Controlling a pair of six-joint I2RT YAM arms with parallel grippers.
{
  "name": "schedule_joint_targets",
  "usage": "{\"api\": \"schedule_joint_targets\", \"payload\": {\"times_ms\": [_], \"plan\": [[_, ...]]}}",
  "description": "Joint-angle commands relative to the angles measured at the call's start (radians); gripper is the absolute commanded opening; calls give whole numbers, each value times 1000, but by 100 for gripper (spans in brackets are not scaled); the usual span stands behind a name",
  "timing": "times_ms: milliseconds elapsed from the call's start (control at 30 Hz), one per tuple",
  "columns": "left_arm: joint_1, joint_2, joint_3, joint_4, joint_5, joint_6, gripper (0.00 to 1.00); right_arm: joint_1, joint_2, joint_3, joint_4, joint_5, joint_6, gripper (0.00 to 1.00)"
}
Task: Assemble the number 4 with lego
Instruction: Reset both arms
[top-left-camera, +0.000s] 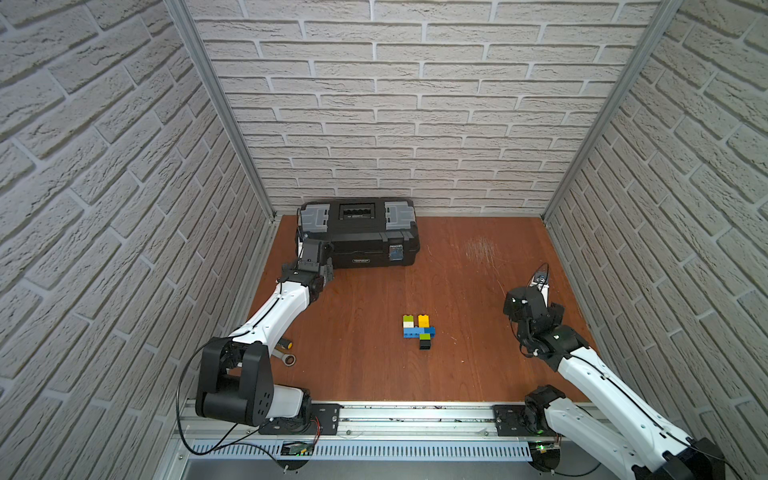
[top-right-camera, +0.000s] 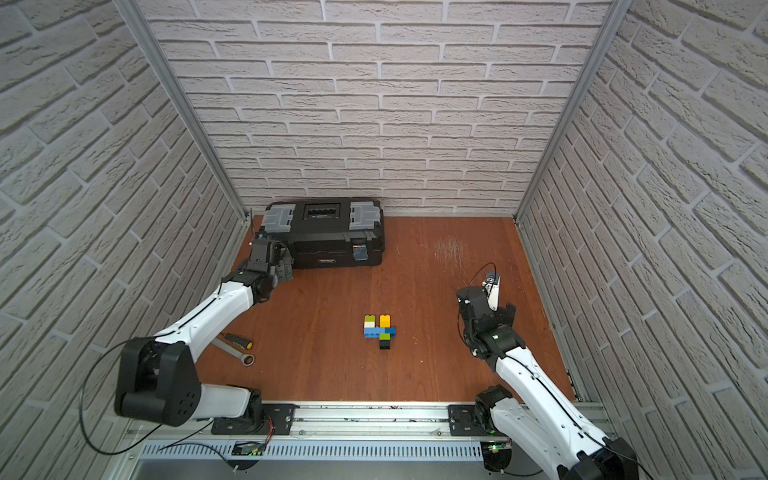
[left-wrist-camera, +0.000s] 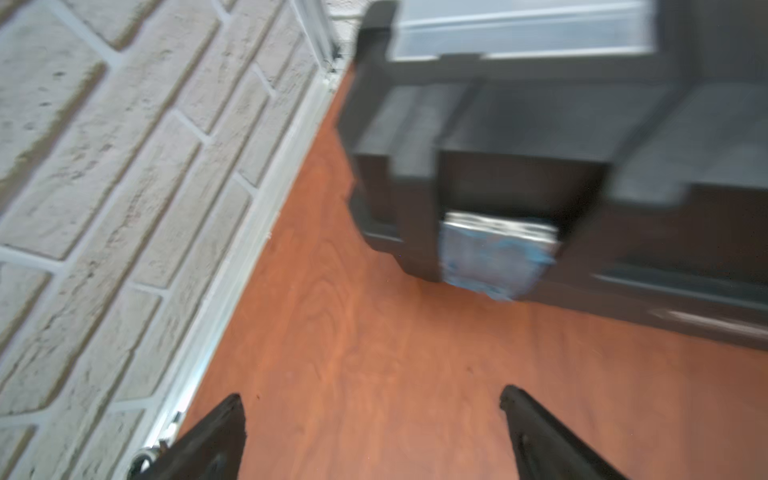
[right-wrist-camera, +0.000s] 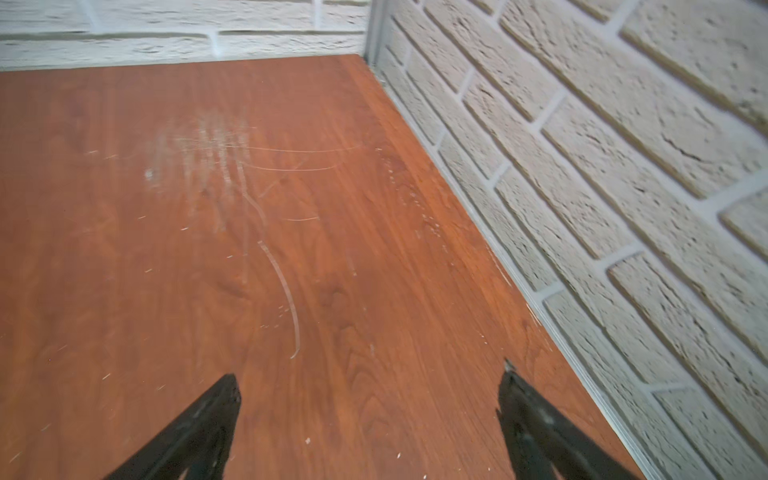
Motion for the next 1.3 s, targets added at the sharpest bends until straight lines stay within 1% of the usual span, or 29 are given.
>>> {"api": "schedule_joint_targets", "payload": {"times_ms": [0,67,133,200,233,333,367,400,467,500,533,567,600,633,667,700,733,767,800,833,867,900,933,967,1033,1100,1133,1200,1267], "plan": [[63,-18,-127,332,-57,98,98,-138,71,-51,194,14,9,97],[109,-32,-221,462,-14,118,98,-208,125,-74,283,-1,-33,97],[139,-17,-266,512,6,111,98,-228,181,-110,418,-29,-110,96],[149,2,-302,575,12,105,98,-234,235,-162,596,-100,-182,96],[149,12,-325,630,32,114,98,-236,254,-157,620,-155,-211,94],[149,70,-363,734,78,134,98,-244,300,-178,802,-301,-245,94],[150,98,-362,750,81,134,98,-249,320,-182,847,-321,-243,94],[152,106,-336,711,97,132,98,-255,340,-187,893,-334,-247,94],[164,118,-341,754,188,158,98,-272,386,-200,1012,-365,-243,94],[167,125,-371,821,209,171,98,-277,409,-206,1063,-380,-244,94],[169,147,-425,942,210,171,98,-278,459,-226,1165,-404,-262,93],[175,142,-457,1009,229,171,98,-276,527,-245,1289,-426,-278,94],[183,137,-455,982,252,165,98,-272,571,-248,1352,-485,-316,93],[185,143,-453,994,257,167,98,-270,588,-229,1296,-585,-353,93],[187,139,-453,985,261,164,98,-262,630,-204,1311,-615,-379,100],[188,141,-459,997,268,167,98,-257,666,-196,1346,-614,-389,100],[192,146,-469,1016,305,173,98,-253,667,-182,1319,-610,-392,100],[194,173,-497,1083,334,184,98,-252,638,-164,1232,-605,-389,100],[195,208,-525,1191,337,191,98,-251,627,-157,1208,-601,-388,100],[197,185,-521,1152,314,172,98,-251,651,-171,1278,-604,-391,100],[198,190,-521,1140,314,173,98,-251,653,-177,1290,-604,-391,100],[197,201,-528,1188,311,177,98,-249,638,-165,1237,-599,-389,100],[197,182,-520,1136,312,170,98,-248,627,-158,1215,-594,-390,100],[197,192,-523,1163,311,175,98,-246,642,-166,1255,-595,-391,100],[198,184,-520,1139,311,172,98,-244,626,-159,1216,-589,-392,100],[196,187,-522,1144,311,175,98,-243,636,-164,1242,-590,-393,100],[194,188,-521,1149,305,177,98,-243,627,-161,1218,-589,-392,100],[172,191,-527,1165,260,189,98,-244,633,-162,1233,-589,-393,100],[169,189,-528,1165,258,189,98,-243,636,-163,1236,-589,-393,100]]}}
